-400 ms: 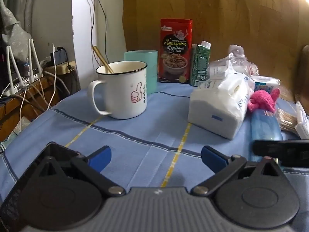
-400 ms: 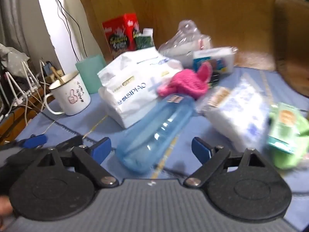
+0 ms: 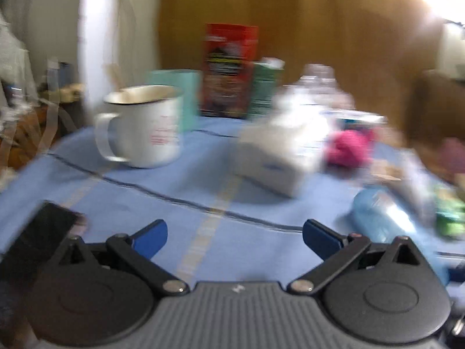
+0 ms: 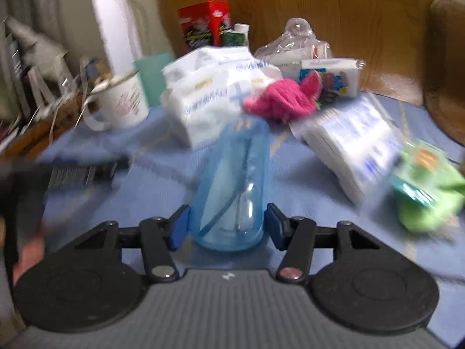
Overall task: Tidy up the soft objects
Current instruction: 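Grasp the clear blue plastic case with the left tool, then lower the blue case into the pink tin box and open the left tool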
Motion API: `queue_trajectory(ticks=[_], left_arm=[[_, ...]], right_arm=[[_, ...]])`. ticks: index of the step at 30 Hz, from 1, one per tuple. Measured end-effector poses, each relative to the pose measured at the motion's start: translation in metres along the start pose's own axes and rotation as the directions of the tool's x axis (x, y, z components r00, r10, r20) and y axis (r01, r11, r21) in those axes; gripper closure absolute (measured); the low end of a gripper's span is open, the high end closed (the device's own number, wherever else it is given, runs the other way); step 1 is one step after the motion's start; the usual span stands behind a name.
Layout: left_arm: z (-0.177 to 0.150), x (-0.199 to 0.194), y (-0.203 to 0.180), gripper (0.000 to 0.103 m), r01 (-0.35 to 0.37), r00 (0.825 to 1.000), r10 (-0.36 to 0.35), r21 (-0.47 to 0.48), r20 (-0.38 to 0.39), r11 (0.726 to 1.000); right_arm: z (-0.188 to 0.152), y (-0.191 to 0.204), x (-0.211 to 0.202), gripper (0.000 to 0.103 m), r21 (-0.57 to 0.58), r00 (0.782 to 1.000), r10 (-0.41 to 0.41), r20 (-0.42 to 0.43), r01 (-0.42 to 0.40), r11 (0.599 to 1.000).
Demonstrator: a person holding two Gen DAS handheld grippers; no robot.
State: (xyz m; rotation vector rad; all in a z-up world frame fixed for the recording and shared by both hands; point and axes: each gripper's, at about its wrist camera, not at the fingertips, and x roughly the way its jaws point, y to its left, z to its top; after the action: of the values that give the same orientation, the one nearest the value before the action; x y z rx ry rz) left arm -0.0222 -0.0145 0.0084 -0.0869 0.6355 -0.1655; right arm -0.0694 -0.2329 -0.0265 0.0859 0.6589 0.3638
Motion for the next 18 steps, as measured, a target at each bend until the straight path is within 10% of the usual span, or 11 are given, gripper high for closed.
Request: queue_trajectory(ticks=[3,9,11,12,15,18], left_arm=[[-0.002,-0.007,-0.022,0.000,0.235,0.970,-0.237,-0.036,-0.049,0.971],[-0.010,-0.012,-0.085,0.002,0.545,0.793,-0.564,-0.146,-0.229,0.826],[-0.027,-0.001,-0.107,0.026,0.562,0.751,-0.579,-0.151,-0.316,0.813],[-0.035,0.007,-0.119,0.025,0.569,0.741,-0.579,-0.142,-0.340,0.810],[-0.035,-0.002,-0.146,0.034,0.539,0.780,-0.522,-0.052,-0.345,0.841],[-0.010,-0.014,-0.178,0.036,0.585,0.771,-0.554,0.006,-0.314,0.811]], right_arm=[[-0.028,-0.009,-0.036,0.045,0.003,1.000,-0.018,0.005,0.018,1.000],[-0.049,-0.016,-0.067,0.045,0.081,0.995,-0.100,-0.005,0.100,0.992],[-0.055,-0.018,-0.068,0.045,0.120,0.997,-0.081,0.010,0.079,0.990],[-0.056,-0.020,-0.068,0.045,0.120,0.997,-0.075,0.002,0.074,0.990],[-0.063,-0.032,-0.074,0.045,0.145,0.996,-0.076,0.049,0.068,0.987],[-0.060,-0.046,-0.089,0.045,0.159,0.985,-0.114,0.129,0.093,0.983]])
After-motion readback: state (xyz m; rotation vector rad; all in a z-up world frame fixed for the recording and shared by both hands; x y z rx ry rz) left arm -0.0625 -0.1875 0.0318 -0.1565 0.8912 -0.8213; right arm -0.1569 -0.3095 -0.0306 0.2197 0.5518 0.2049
